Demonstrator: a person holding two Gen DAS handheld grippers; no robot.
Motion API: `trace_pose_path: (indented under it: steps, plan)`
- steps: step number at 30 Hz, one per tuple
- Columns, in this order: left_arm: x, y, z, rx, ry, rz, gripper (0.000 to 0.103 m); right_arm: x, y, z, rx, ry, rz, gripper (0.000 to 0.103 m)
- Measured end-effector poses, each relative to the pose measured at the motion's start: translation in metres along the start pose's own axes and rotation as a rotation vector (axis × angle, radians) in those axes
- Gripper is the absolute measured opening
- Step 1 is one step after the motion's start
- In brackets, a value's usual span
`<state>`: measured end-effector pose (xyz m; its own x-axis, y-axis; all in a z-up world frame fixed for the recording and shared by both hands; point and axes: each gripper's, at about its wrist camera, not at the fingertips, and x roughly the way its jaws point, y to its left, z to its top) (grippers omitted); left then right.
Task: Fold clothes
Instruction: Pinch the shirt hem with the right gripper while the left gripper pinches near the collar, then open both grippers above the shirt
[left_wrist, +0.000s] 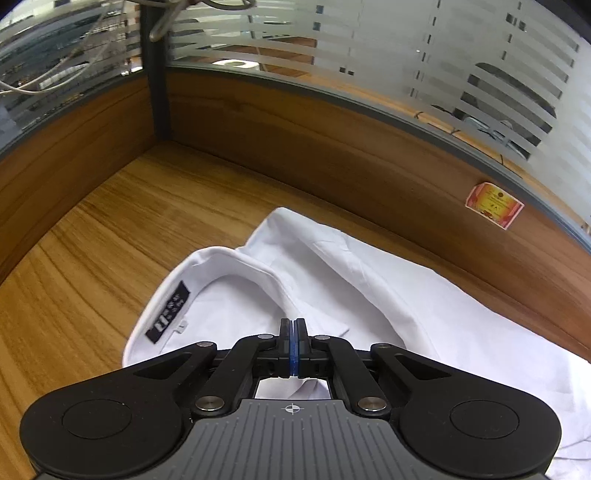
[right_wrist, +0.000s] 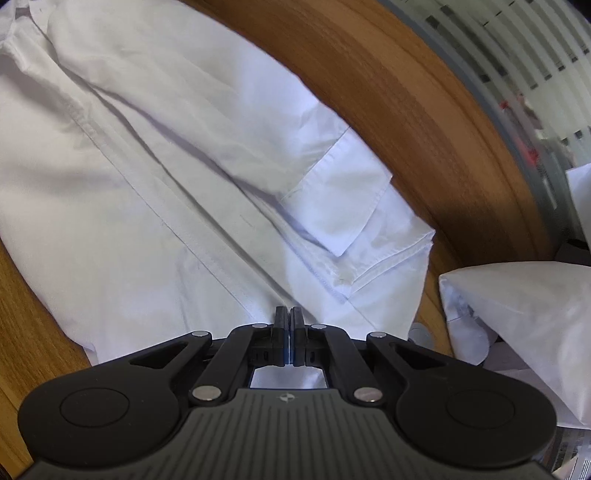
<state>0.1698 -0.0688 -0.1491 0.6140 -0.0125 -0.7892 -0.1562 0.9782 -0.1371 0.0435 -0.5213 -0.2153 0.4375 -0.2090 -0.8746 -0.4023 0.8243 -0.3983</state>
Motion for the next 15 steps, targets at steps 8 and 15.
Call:
trace_pose_path:
  steps: [8, 15]
  plan:
    - [-0.029, -0.003, -0.005, 0.070, -0.051, -0.067, 0.022, -0.002, 0.004, -0.001, -0.012, -0.002, -0.013, 0.009]
    - [-0.067, 0.018, -0.014, 0.030, -0.046, -0.112, 0.042, -0.038, -0.003, -0.011, 0.071, -0.061, -0.013, 0.036]
